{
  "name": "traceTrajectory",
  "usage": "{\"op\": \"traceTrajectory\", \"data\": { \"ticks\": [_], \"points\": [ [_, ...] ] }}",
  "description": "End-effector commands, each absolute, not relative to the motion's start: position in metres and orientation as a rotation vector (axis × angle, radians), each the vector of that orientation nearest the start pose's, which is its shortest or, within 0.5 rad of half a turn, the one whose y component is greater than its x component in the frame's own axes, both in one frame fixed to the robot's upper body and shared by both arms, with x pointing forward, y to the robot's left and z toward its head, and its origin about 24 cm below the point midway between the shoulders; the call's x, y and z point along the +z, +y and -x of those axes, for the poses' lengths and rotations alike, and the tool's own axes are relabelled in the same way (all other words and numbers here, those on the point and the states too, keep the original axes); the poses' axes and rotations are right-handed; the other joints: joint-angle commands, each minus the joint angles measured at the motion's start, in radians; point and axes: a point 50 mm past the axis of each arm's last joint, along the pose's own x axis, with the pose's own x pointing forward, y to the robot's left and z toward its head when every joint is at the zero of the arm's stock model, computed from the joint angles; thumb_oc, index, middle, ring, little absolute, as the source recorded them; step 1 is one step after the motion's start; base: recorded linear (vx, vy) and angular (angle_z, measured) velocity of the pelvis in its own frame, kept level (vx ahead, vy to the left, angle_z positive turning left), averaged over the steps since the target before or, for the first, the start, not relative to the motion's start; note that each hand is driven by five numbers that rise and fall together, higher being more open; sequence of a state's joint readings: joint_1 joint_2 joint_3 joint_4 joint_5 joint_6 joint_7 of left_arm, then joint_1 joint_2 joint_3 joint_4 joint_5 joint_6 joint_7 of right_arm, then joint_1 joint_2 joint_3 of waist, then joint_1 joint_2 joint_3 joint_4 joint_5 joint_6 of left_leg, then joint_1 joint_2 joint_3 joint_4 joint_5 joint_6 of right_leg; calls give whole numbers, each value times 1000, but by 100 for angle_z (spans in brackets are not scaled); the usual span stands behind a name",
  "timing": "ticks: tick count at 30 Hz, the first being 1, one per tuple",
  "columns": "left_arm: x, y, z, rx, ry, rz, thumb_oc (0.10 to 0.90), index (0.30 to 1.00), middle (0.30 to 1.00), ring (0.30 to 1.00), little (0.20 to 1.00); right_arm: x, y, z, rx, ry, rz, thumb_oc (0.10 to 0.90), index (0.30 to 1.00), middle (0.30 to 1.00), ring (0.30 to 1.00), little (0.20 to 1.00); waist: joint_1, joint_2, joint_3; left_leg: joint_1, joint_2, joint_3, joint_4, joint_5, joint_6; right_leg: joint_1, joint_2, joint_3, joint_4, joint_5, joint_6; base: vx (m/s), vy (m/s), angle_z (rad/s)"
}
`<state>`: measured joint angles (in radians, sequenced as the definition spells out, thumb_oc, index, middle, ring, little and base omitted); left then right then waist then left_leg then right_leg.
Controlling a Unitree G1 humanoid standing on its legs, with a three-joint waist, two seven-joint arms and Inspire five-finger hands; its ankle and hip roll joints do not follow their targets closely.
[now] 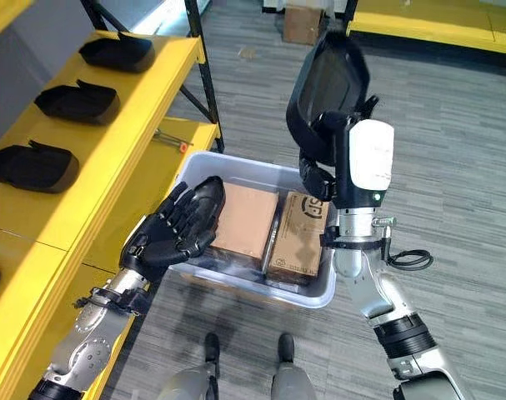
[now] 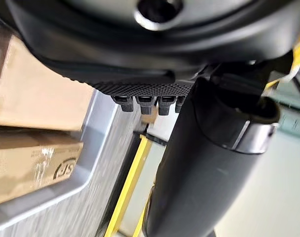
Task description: Move parts from the plastic box to the shelf.
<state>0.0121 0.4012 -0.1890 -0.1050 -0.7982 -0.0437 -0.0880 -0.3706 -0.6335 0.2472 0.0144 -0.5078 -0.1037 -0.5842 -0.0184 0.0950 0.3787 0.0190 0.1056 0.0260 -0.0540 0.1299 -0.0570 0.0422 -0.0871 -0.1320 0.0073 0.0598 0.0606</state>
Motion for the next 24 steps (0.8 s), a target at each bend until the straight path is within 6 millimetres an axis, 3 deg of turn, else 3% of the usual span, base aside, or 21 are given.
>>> {"op": "traceTrajectory", "data": {
  "ticks": [1,2,4,8,10,12,16,19,24],
  "points": [
    [82,179,-239,-288,-157,379,900,1000,1000,1000,1000,210,-164,-277,-190,-1059,967,400,300,300,300,300,41,-17,-120,-50,104,-8,-23,40,-48,-30,14,-17,261,-250,-98,-181,-49,37],
    [79,182,-236,-313,-159,387,900,1000,1000,1000,1000,211,-165,-272,-172,-1054,968,400,300,300,300,300,29,-19,-110,-68,147,65,-28,66,-57,-31,6,-56,283,-261,-100,-214,-48,55],
    [79,183,-235,-358,-166,378,900,1000,1000,1000,1000,210,-168,-265,-160,-1055,972,400,300,300,300,300,7,-32,-106,-63,175,142,-25,69,-64,-25,-10,-95,290,-264,-93,-239,19,88],
    [83,187,-234,-341,-203,396,900,1000,1000,1000,1000,210,-167,-258,-85,-1066,941,400,300,300,300,300,-12,-65,-118,-11,194,175,62,24,-55,-34,-51,-112,271,-225,-77,-199,162,96],
    [88,185,-237,-326,-237,416,900,1000,1000,1000,1000,208,-160,-258,-44,-1059,901,400,300,300,300,300,-23,-79,-131,13,213,189,188,37,-67,-34,-75,-126,226,-181,-74,-201,280,60],
    [91,182,-240,-340,-257,392,900,1000,1000,1000,1000,204,-155,-259,-27,-1083,889,400,300,300,300,300,-28,-79,-138,39,206,195,222,20,-67,-36,-78,-133,204,-160,-72,-131,258,45],
    [96,179,-244,-383,-253,343,900,1000,1000,1000,1000,199,-151,-256,-37,-1092,862,400,300,300,300,300,-36,-56,-153,104,160,258,72,-60,-43,-29,-108,-159,199,-150,-33,-4,391,56],
    [97,179,-243,-398,-248,322,900,1000,1000,1000,1000,198,-148,-252,-30,-1100,841,400,300,300,300,300,-28,-52,-171,124,132,268,6,-66,-39,8,-117,-179,141,-121,-7,35,269,73],
    [104,192,-237,-332,-280,286,900,1000,1000,1000,1000,201,-133,-240,37,-1193,852,400,300,300,300,300,20,-59,-197,137,65,261,-17,-105,-15,57,-138,-218,22,-47,47,3,276,40]
  ]
}}
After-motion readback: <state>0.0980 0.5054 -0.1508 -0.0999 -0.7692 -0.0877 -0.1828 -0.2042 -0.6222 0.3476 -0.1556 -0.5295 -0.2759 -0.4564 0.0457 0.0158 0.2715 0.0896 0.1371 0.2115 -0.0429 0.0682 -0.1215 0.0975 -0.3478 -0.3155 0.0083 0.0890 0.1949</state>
